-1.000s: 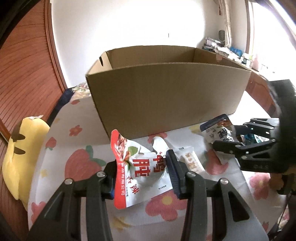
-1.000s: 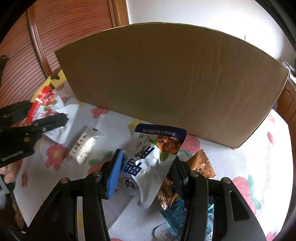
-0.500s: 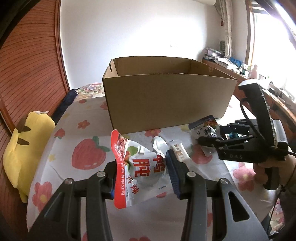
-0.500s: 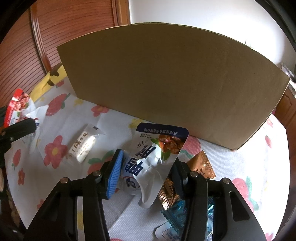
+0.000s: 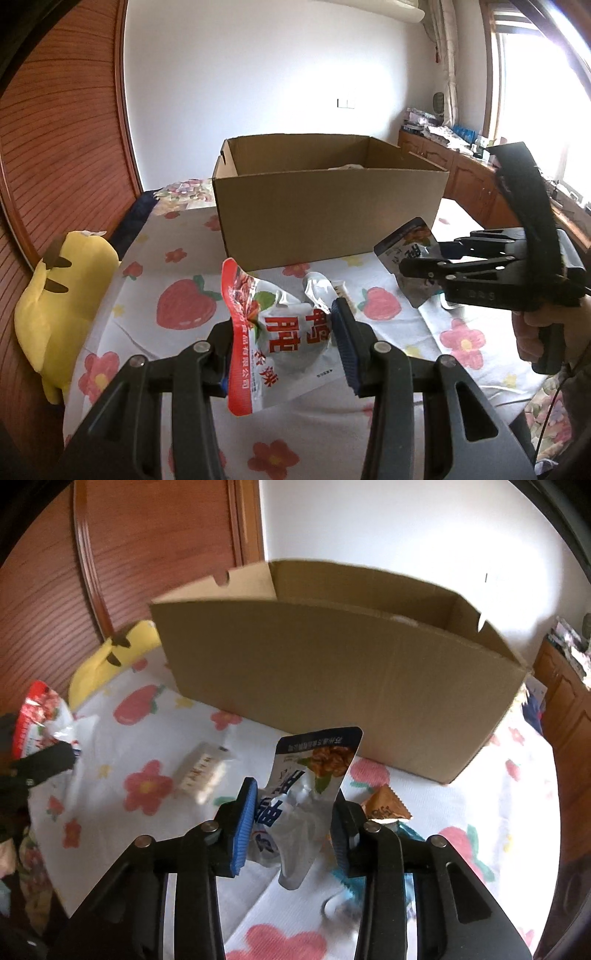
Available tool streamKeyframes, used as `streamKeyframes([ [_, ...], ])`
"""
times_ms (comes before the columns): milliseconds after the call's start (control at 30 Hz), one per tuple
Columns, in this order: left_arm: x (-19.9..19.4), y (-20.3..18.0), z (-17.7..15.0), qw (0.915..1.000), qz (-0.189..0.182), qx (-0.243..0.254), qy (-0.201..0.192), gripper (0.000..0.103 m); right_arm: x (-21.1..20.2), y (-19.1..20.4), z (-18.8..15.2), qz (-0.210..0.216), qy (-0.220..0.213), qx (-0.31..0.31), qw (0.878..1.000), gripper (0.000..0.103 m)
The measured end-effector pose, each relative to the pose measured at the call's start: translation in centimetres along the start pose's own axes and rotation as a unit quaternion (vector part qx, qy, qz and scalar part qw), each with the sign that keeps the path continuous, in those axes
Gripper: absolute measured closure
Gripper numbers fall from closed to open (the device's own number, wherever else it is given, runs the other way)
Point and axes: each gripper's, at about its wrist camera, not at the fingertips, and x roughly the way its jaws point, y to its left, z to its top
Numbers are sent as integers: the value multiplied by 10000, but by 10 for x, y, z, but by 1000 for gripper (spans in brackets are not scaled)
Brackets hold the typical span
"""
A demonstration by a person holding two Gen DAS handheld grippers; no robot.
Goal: Organize snacks
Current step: 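Close the right tool on the white-and-blue duck-gizzard pouch, then carry both held pouches up and over the cardboard box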
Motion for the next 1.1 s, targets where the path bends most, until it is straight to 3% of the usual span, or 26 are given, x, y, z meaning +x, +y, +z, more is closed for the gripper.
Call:
streamKeyframes([
  [67,-5,-3,1,10000,-8,12,-58,60,-12,2,-2,10,-76,-8,10000,74],
  [100,-8,-4,2,10000,-21,16,-89,60,-18,4,-4,4,-118,-21,9999,87],
  [200,-14,-9,2,9999,-33,39,-139,60,-33,10,-11,-81,-172,-68,9998,90],
  [333,-19,-11,1,9999,-40,50,-149,60,-35,17,-20,-318,-147,-160,9993,92],
  [567,-31,-15,1,9997,-43,45,-256,60,-61,13,-23,-162,-361,-5,9992,92],
  [1100,-54,-29,13,9985,-86,145,-521,60,-146,12,-30,-279,-1040,17,9942,92],
])
